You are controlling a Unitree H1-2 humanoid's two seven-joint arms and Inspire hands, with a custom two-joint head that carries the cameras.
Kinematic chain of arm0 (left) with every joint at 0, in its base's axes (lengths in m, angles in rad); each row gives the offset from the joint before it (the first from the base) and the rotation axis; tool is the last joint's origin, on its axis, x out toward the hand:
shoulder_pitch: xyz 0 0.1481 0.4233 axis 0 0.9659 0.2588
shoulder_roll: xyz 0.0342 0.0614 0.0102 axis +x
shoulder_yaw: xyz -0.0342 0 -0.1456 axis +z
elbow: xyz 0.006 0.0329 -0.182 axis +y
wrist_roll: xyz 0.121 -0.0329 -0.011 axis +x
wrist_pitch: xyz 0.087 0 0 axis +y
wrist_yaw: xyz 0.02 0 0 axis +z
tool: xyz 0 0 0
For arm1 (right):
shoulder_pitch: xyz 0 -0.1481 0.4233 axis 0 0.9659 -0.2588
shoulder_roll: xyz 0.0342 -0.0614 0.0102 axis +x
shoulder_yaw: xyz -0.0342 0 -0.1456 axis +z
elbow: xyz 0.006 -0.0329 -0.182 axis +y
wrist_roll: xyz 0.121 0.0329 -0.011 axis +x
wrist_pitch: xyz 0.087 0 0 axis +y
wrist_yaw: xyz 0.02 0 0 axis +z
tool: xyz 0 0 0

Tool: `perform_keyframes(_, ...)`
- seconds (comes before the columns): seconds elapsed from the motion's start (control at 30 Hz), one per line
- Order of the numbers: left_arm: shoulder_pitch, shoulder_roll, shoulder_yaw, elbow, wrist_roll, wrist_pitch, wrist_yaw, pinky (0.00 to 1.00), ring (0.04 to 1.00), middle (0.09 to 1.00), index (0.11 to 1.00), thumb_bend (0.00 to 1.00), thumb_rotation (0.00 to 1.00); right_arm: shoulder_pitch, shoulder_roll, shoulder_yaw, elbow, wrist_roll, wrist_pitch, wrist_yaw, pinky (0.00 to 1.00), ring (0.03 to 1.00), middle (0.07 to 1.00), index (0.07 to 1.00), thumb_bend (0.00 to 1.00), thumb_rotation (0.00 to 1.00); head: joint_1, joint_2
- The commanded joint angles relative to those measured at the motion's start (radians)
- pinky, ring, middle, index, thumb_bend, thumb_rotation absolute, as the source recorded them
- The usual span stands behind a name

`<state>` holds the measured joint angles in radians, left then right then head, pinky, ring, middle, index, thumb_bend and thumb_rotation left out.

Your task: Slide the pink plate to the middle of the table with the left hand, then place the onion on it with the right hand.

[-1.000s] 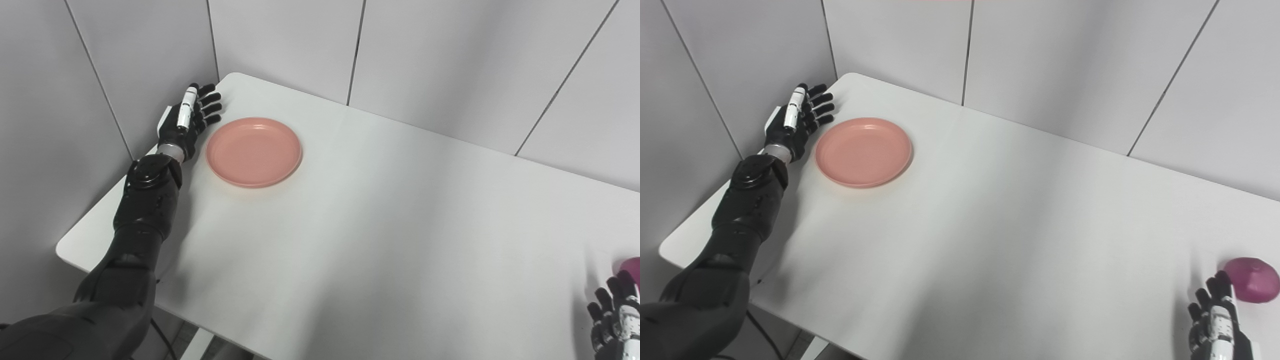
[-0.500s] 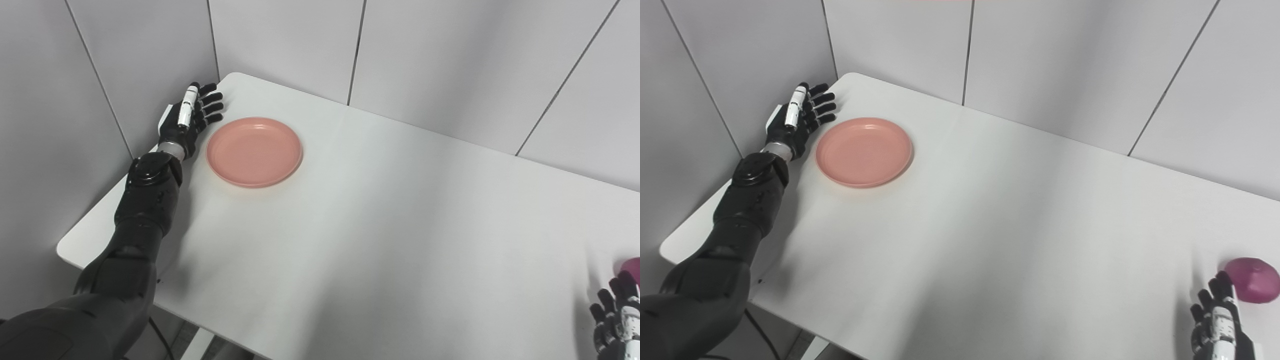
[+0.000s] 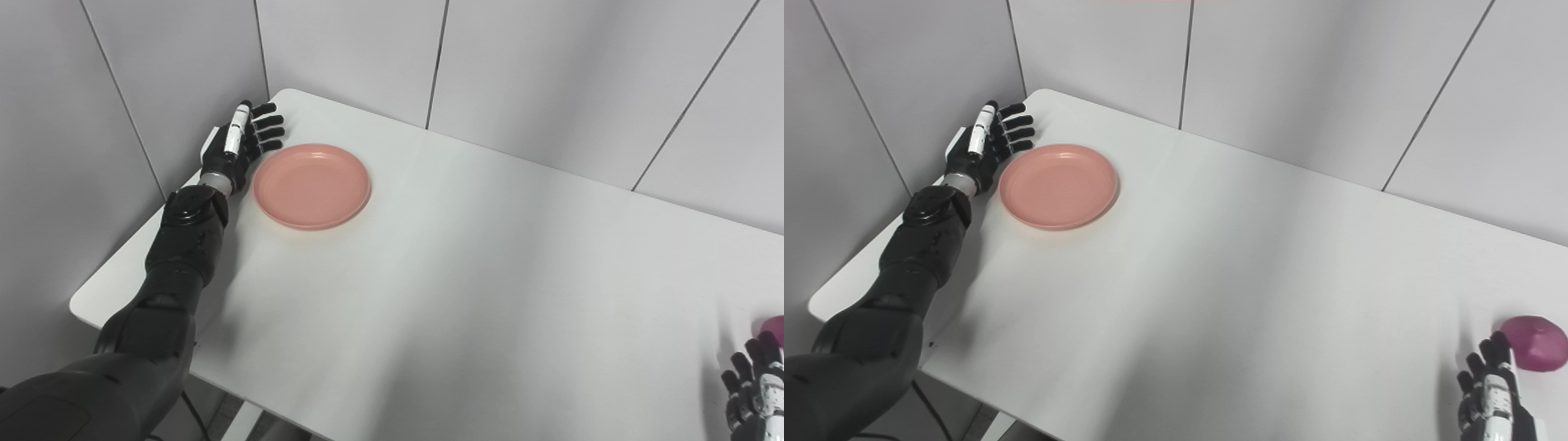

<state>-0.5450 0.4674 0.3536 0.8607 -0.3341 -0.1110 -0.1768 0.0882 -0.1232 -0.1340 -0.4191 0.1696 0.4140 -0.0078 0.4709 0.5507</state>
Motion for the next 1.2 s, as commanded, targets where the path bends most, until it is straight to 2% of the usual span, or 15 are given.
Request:
perform_keyframes(0.0, -0.062, 0.015, -0.005, -0.011, -0.006, -0.006, -0.017, 0.71, 0.736, 0.735, 0.72, 0.26, 1.0, -0.014, 0.0, -0.003, -0.032, -0.001, -0.001, 0.0, 1.0, 1.0, 1.0, 0.996, 0.0, 1.0, -0.006, 0.001)
perform_keyframes(0.6, -0.075, -0.021, -0.027, -0.032, -0.01, -0.003, -0.066, 0.73, 0.745, 0.741, 0.721, 0.28, 1.0, -0.008, -0.003, -0.001, -0.026, -0.005, -0.013, 0.005, 1.0, 1.0, 1.0, 1.0, 0.01, 1.0, -0.011, 0.004)
perform_keyframes(0.77, -0.077, -0.034, -0.034, -0.057, -0.011, 0.02, -0.064, 0.71, 0.737, 0.736, 0.716, 0.28, 1.0, -0.011, 0.005, -0.001, -0.043, 0.003, 0.011, 0.0, 1.0, 1.0, 1.0, 1.0, 0.01, 1.0, -0.014, 0.005)
perform_keyframes(1.03, -0.078, -0.053, -0.055, -0.083, -0.005, 0.038, -0.068, 0.71, 0.736, 0.737, 0.715, 0.28, 1.0, -0.008, 0.008, 0.001, -0.043, -0.001, -0.002, 0.003, 1.0, 1.0, 1.0, 1.0, 0.0, 1.0, -0.023, 0.01)
perform_keyframes(1.17, -0.086, -0.053, -0.063, -0.065, -0.004, 0.021, -0.09, 0.7, 0.734, 0.737, 0.717, 0.27, 1.0, -0.009, 0.01, 0.001, -0.043, -0.001, -0.003, 0.003, 1.0, 1.0, 1.0, 1.0, 0.0, 1.0, -0.027, 0.012)
